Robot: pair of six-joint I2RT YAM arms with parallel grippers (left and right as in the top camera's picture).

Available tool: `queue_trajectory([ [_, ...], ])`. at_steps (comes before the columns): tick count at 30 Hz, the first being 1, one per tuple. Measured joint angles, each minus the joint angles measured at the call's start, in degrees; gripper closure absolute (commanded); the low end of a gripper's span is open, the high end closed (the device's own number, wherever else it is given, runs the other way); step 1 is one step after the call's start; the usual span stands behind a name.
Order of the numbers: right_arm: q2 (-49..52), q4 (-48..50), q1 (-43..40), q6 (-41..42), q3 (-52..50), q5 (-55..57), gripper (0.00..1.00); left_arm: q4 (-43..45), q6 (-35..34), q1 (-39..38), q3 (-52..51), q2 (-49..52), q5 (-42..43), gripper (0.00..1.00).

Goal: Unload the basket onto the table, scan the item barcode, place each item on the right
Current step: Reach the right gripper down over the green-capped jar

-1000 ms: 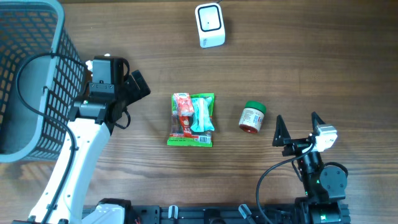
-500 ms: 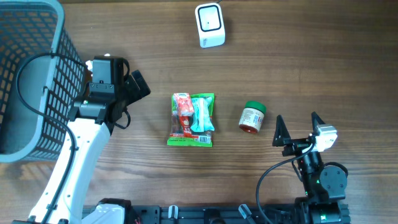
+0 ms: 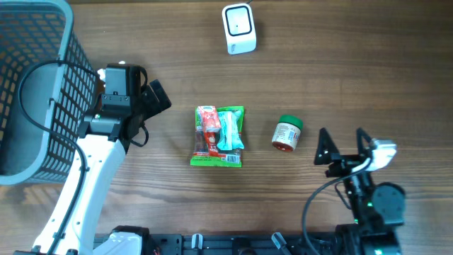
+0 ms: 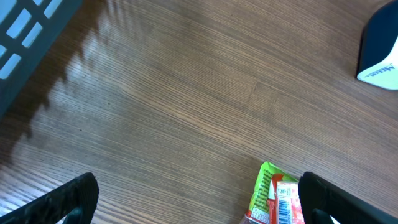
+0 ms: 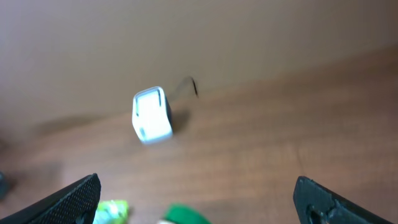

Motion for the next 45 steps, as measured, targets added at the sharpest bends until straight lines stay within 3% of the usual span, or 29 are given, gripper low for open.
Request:
queue_trajectory([
  [7, 22.4, -22.6, 0.0, 0.0, 33.1, 0.3, 0.00, 0.0, 0.0, 0.0, 0.0, 0.0, 0.0, 0.00],
  [12, 49.6, -52.0, 0.0, 0.0, 63.7, -1.4, 0.00, 0.0, 0.0, 0.0, 0.0, 0.0, -0.2, 0.00],
  [15, 64.7, -59.1, 0.0, 0.0, 75.7, -2.4, 0.00, 0.1, 0.0, 0.0, 0.0, 0.0, -0.2, 0.00],
  [24, 89.2, -65.4, 0.0, 0.0, 77.7, -7.3, 0.00, 0.0, 0.0, 0.0, 0.0, 0.0, -0.2, 0.00],
  [30, 100.0, -64.8, 0.0, 2.6, 76.5, -11.6, 0.00, 0.0, 0.0, 0.0, 0.0, 0.0, -0.2, 0.00],
  [45, 103.8, -44.2, 3.0, 7.5, 61.8, -16.6, 0.07, 0.0, 0.0, 0.0, 0.0, 0.0, -0.2, 0.00],
])
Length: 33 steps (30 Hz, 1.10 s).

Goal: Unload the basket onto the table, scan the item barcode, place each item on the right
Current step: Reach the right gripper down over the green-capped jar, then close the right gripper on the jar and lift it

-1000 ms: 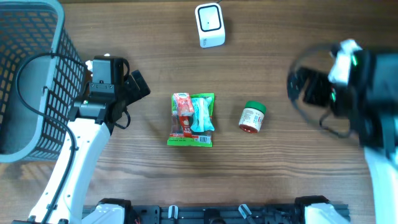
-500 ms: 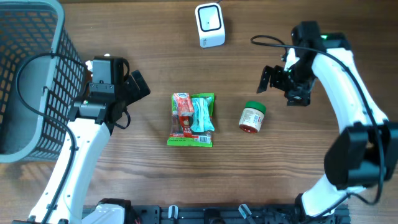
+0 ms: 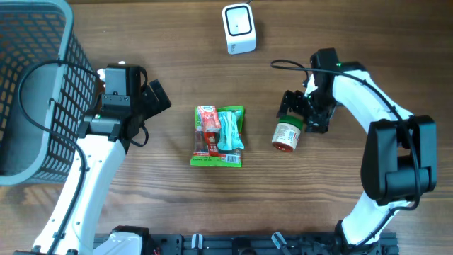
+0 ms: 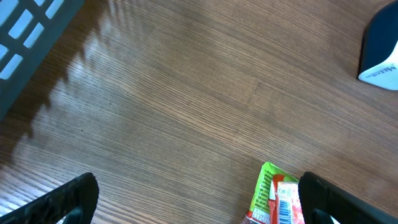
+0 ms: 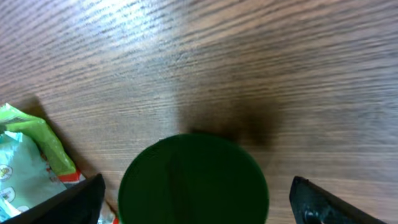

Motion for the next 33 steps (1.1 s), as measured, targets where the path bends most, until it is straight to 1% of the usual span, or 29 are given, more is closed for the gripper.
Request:
queue_trajectory([
  [6, 0.0, 1.8, 0.2, -0.4, -0.9, -1.1, 0.15, 0.0, 0.0, 0.0, 0.0, 0.0, 0.0, 0.00],
  [13, 0.0, 1.9, 0.3, -4.0, -0.9, -1.1, 0.21, 0.0, 0.0, 0.0, 0.0, 0.0, 0.0, 0.00],
  [18, 0.0, 2.0, 1.7, -5.0, -0.9, -1.1, 0.25, 0.0, 0.0, 0.0, 0.0, 0.0, 0.0, 0.00],
  [21, 0.0, 2.0, 2.8, -5.2, -0.9, -0.3, 0.26, 0.0, 0.0, 0.0, 0.0, 0.0, 0.0, 0.00],
  [24, 0.0, 2.0, 3.2, -5.4, -0.9, 1.4, 0.22, 0.0, 0.0, 0.0, 0.0, 0.0, 0.0, 0.00],
  [29, 0.0, 2.5, 3.1, -6.0, -1.0, 2.8, 0.22, 0.0, 0.0, 0.0, 0.0, 0.0, 0.0, 0.00],
  [33, 0.0, 3.4, 3.1, -6.5, -0.9, 3.3, 0.30, 0.0, 0.0, 0.0, 0.0, 0.0, 0.0, 0.00],
])
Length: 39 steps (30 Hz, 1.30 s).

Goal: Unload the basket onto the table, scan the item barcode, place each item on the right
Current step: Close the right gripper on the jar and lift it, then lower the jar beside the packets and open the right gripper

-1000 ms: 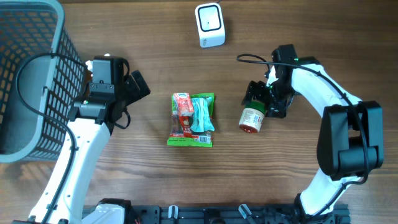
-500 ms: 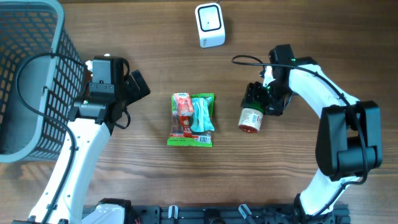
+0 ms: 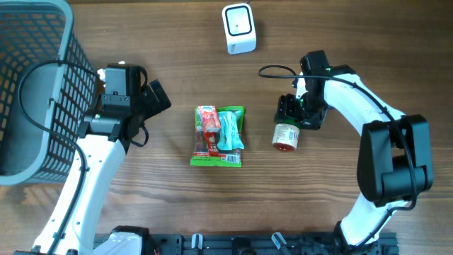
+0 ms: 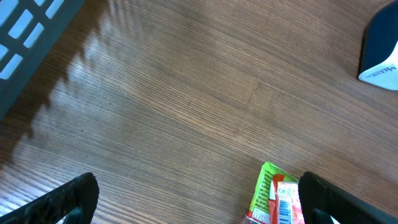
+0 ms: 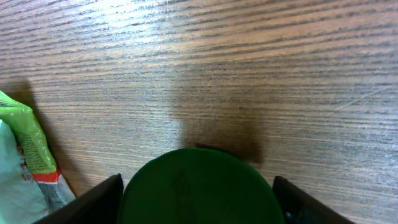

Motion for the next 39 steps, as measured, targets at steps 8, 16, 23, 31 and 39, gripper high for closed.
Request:
queue_trajectory([
  [8, -0.1, -0.7, 0.0, -0.4, 0.1, 0.2, 0.40, 0.0, 0.0, 0.0, 0.0, 0.0, 0.0, 0.00],
  [16, -10.3, -2.3, 0.0, -0.4, 0.2, 3.0, 0.46, 0.0, 0.0, 0.0, 0.0, 0.0, 0.0, 0.00],
  [23, -18.1, -2.7, 0.4, 0.9, 0.5, 11.2, 0.49, 0.0, 0.0, 0.0, 0.0, 0.0, 0.0, 0.00],
  [31, -18.6, 1.4, 11.6, 5.8, 0.5, 28.8, 0.53, 0.0, 0.0, 0.0, 0.0, 0.0, 0.0, 0.00],
  [39, -27.5, 3.3, 28.5, 14.8, 0.4, 49.4, 0.53, 0.0, 0.0, 0.0, 0.0, 0.0, 0.0, 0.00],
])
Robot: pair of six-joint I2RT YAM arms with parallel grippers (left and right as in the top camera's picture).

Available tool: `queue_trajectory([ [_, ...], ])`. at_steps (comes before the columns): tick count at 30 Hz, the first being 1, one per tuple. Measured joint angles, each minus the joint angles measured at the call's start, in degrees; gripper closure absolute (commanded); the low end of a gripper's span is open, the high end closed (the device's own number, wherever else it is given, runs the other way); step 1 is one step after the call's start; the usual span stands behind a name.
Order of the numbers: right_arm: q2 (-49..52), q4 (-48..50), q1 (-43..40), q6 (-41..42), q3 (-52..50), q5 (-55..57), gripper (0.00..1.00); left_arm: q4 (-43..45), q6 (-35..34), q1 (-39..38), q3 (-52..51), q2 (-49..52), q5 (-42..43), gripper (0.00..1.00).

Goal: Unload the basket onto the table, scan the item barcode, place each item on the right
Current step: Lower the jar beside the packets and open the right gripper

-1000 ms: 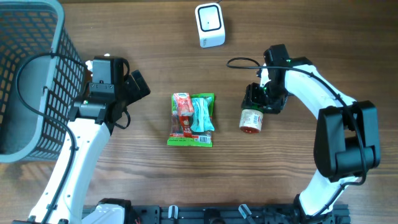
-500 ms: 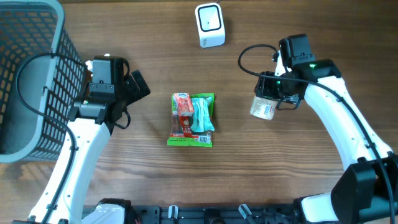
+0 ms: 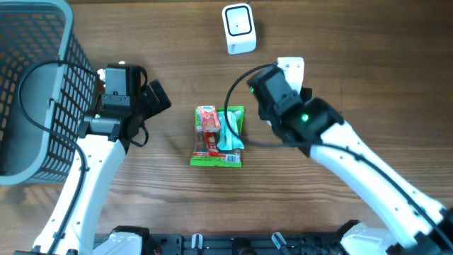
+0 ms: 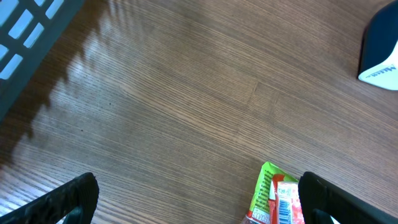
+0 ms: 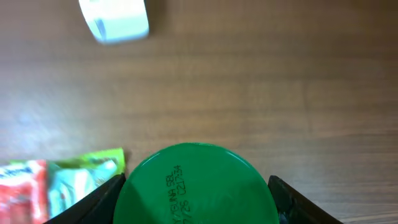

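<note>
The jar's green lid [image 5: 198,186] fills the bottom of the right wrist view, and my right gripper [image 5: 198,200] is shut on it, a black finger [image 5: 102,199] at each side, held high above the table. In the overhead view the jar is hidden under my raised right arm [image 3: 297,117]. The white barcode scanner [image 3: 238,28] stands at the table's far edge and shows small in the right wrist view as the scanner [image 5: 115,20]. My left gripper [image 4: 199,202] is open over bare wood at the left.
A green and red snack packet [image 3: 219,136] lies flat at the table's middle, its corner between the left fingers as the packet [image 4: 277,199]. A grey mesh basket [image 3: 28,92] fills the left end of the table.
My right gripper, then down around the jar lying on the table, now holds it lifted high, further left and nearer the scanner. The left arm has not moved.
My right gripper first hovered open near the table's front right, the jar lying beside the packet. Then it was open over the jar's lid, then lower with its fingers around it. Now the jar is off the table in its grip.
</note>
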Motion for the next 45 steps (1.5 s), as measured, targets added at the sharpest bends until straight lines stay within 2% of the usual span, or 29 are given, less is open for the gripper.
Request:
queue_trajectory([
  [6, -1.3, 10.8, 0.7, 2.3, -7.8, 8.3, 0.53, 0.0, 0.0, 0.0, 0.0, 0.0, 0.0, 0.00],
  [8, -1.2, 17.2, 0.7, 1.6, -12.5, 9.4, 0.54, 0.0, 0.0, 0.0, 0.0, 0.0, 0.0, 0.00],
  [13, -1.2, 40.5, 0.5, -3.3, -25.9, 12.7, 0.57, 0.1, 0.0, 0.0, 0.0, 0.0, 0.0, 0.00],
  [17, -0.7, 50.3, -2.0, -6.2, -31.7, 15.2, 0.57, 0.0, 0.0, 0.0, 0.0, 0.0, 0.0, 0.00],
  [22, 3.1, 52.6, -5.5, -7.5, -33.6, 13.6, 0.56, 0.0, 0.0, 0.0, 0.0, 0.0, 0.0, 0.00],
  [30, 6.5, 53.6, -5.6, -7.7, -33.7, 9.4, 0.55, 0.0, 0.0, 0.0, 0.0, 0.0, 0.0, 0.00],
  [31, 6.6, 53.3, -5.6, -7.7, -33.7, 9.0, 0.51, 0.0, 0.0, 0.0, 0.0, 0.0, 0.0, 0.00],
  [35, 6.7, 52.3, -5.6, -7.8, -33.7, 7.4, 0.49, 0.0, 0.0, 0.0, 0.0, 0.0, 0.0, 0.00],
  [41, 6.7, 51.4, -5.6, -7.9, -33.7, 6.1, 0.38, 0.0, 0.0, 0.0, 0.0, 0.0, 0.0, 0.00],
  [45, 6.7, 51.2, -5.6, -7.9, -33.7, 5.9, 0.36, 0.0, 0.0, 0.0, 0.0, 0.0, 0.0, 0.00],
])
